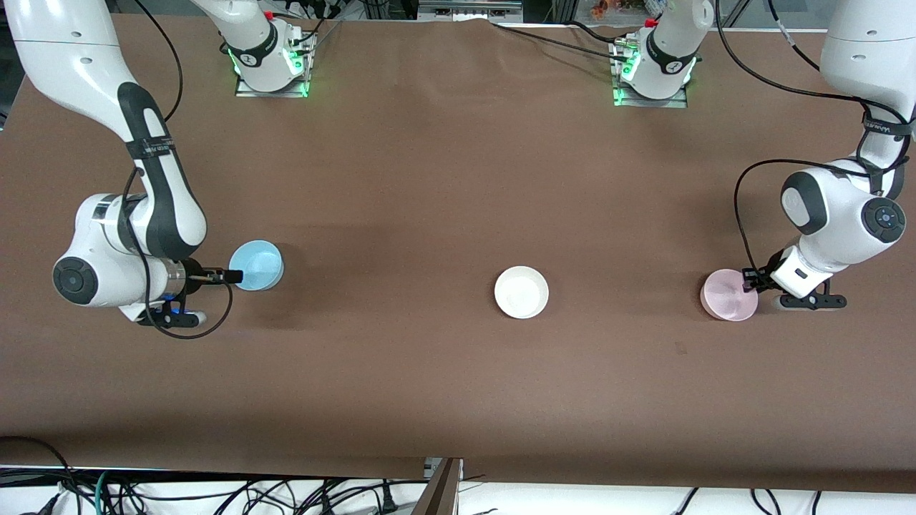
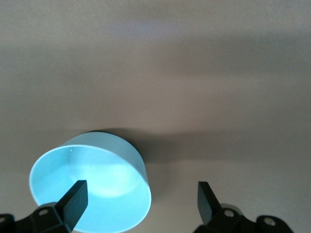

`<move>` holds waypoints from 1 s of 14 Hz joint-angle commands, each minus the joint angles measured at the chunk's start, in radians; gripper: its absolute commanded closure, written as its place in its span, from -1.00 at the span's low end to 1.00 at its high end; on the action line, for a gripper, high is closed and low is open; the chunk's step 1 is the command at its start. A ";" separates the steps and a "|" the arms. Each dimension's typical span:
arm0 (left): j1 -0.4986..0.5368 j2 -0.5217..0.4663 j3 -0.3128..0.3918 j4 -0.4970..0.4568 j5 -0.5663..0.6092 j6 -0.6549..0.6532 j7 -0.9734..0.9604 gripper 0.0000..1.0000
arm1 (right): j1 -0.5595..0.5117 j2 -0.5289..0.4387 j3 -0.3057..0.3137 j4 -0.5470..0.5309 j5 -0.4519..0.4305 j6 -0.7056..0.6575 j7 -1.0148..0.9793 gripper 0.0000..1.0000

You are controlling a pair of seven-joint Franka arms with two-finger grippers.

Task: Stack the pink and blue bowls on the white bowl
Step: 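Close the left gripper on the pink rim while the right gripper grips the blue rim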

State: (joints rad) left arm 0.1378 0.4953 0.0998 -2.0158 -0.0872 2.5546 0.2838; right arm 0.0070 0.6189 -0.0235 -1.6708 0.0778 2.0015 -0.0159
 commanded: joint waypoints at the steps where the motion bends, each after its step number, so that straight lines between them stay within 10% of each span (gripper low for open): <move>1: -0.003 -0.004 0.000 0.005 -0.026 0.006 0.040 0.50 | -0.013 -0.018 0.008 -0.052 0.030 0.045 -0.016 -1.00; 14: -0.004 -0.003 -0.003 0.014 -0.026 0.004 0.041 0.95 | -0.042 -0.031 0.008 -0.113 0.115 0.114 -0.169 -0.99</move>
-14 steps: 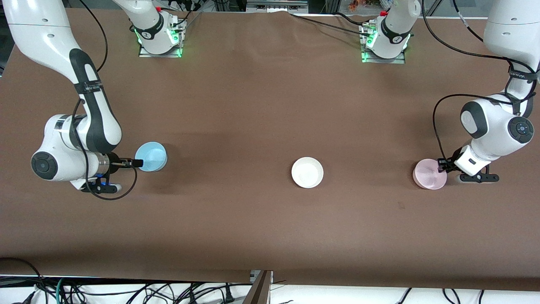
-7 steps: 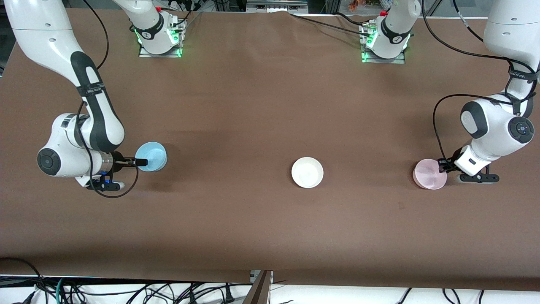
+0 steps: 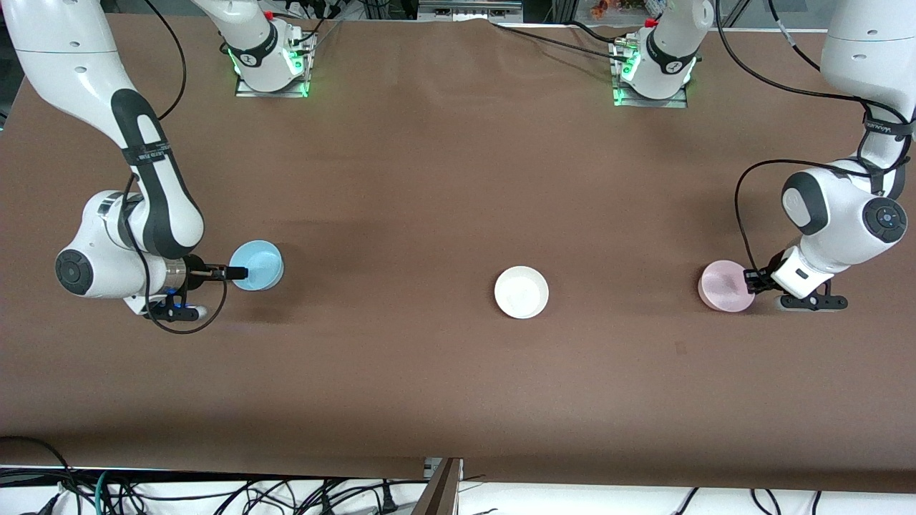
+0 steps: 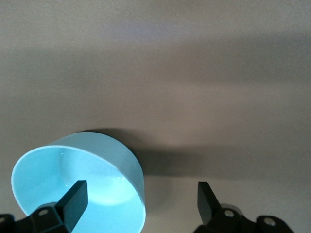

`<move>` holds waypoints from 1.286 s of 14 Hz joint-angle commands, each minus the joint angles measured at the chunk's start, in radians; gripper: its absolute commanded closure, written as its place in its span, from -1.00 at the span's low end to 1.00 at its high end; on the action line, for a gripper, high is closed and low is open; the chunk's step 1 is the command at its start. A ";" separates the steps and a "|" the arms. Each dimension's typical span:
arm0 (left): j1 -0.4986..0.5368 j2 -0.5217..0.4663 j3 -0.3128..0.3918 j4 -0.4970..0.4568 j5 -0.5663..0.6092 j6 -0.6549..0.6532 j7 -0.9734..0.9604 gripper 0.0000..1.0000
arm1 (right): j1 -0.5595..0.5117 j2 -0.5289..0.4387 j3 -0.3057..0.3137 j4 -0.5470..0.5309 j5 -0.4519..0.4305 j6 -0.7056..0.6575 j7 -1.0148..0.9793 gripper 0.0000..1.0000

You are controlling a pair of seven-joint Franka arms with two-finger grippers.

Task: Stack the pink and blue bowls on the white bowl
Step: 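Close the left gripper on the pink rim while the right gripper grips the blue rim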

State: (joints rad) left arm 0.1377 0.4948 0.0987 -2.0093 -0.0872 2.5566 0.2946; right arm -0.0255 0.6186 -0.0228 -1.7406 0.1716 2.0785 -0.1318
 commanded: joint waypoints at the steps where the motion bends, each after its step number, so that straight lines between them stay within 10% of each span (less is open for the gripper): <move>1: -0.004 -0.002 -0.002 0.007 -0.026 0.004 0.031 1.00 | -0.010 -0.043 0.007 -0.057 0.023 0.058 -0.071 -0.99; 18: -0.010 -0.074 -0.211 0.072 -0.155 -0.054 -0.247 1.00 | -0.010 -0.180 0.020 -0.318 0.133 0.367 -0.140 -0.99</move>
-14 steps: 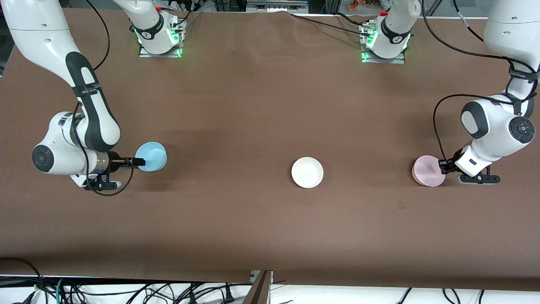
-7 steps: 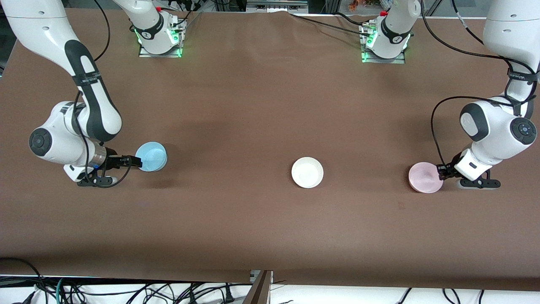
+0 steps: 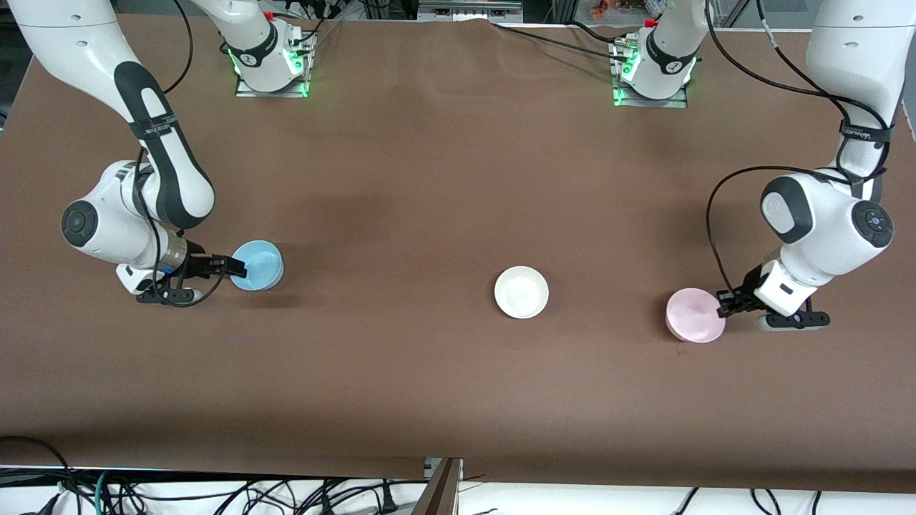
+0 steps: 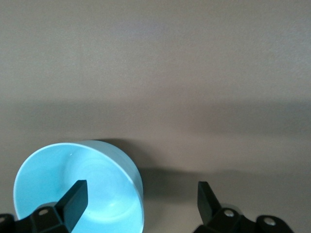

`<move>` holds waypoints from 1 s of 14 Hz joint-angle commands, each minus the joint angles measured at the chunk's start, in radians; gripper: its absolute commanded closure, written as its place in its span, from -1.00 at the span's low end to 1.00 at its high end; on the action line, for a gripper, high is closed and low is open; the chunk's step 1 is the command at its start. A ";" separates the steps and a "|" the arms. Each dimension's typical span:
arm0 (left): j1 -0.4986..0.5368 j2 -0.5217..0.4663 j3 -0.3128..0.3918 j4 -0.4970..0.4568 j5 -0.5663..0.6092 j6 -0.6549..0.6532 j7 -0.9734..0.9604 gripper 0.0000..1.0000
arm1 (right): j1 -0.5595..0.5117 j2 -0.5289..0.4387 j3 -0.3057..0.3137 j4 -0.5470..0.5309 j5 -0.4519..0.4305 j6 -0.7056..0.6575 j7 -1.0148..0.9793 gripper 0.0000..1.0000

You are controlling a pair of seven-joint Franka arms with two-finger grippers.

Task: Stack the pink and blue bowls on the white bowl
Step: 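Carry the pink bowl with the left gripper onto the white bowl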

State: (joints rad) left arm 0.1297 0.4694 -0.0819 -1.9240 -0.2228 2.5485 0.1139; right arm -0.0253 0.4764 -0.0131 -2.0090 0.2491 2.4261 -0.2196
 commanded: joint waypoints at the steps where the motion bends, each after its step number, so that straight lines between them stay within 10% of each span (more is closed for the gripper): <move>1: -0.015 -0.069 -0.044 -0.013 -0.013 -0.075 -0.109 1.00 | -0.010 -0.036 0.010 -0.051 0.081 0.019 -0.070 -0.98; 9: -0.258 -0.086 -0.047 -0.016 0.152 -0.099 -0.661 1.00 | -0.008 -0.033 0.010 -0.054 0.107 0.013 -0.110 0.36; 14: -0.376 -0.069 -0.049 -0.010 0.152 -0.090 -0.865 1.00 | -0.008 -0.032 0.010 -0.047 0.107 0.008 -0.162 0.84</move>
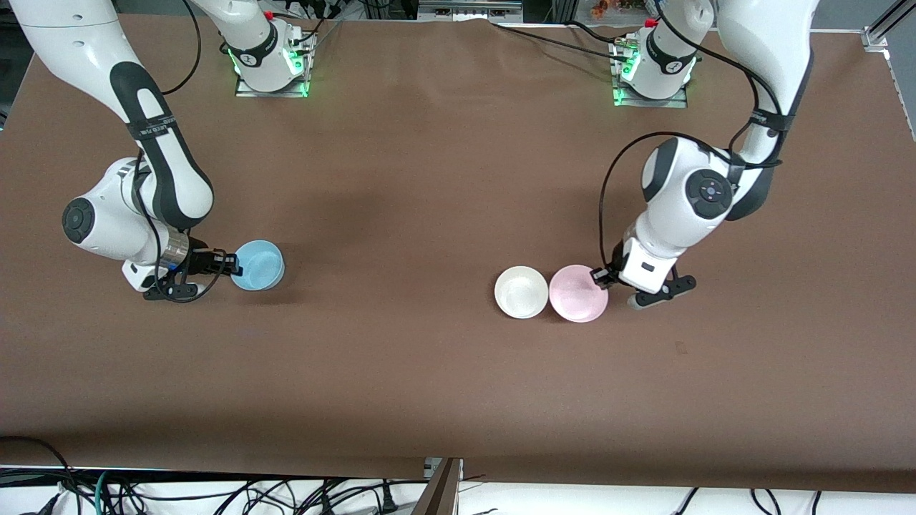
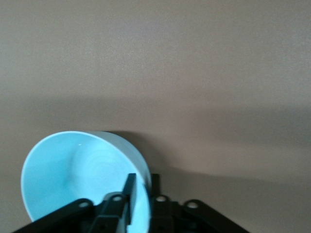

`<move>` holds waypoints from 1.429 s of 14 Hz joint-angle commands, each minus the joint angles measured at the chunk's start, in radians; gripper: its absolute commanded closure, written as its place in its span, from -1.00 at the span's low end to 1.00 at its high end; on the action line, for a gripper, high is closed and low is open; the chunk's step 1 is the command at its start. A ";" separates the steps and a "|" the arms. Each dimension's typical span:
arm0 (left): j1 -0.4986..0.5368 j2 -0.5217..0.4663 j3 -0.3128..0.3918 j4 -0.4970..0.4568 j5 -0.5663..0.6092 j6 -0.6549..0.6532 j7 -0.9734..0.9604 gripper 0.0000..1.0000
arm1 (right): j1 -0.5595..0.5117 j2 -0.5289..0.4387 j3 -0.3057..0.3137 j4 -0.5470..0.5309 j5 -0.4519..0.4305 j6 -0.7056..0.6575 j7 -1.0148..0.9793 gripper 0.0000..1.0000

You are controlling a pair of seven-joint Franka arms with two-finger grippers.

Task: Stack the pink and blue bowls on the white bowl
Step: 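Carry the pink bowl with the left gripper onto the white bowl, then carry the blue bowl with the right gripper toward the pink bowl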

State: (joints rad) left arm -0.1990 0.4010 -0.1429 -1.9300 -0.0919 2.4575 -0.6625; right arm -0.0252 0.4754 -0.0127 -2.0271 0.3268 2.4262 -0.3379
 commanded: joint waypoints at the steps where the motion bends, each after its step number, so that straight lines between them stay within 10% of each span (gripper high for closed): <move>1: -0.068 0.010 0.014 0.000 0.021 0.006 -0.126 1.00 | -0.009 -0.032 0.013 -0.025 0.029 0.002 -0.046 1.00; 20: -0.143 0.098 0.014 0.051 0.021 0.109 -0.281 1.00 | 0.076 -0.037 0.137 0.166 0.024 -0.144 0.160 1.00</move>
State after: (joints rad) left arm -0.3261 0.4901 -0.1423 -1.9002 -0.0918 2.5651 -0.9114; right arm 0.0073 0.4508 0.1227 -1.8812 0.3370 2.3016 -0.2498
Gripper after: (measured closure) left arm 0.974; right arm 0.982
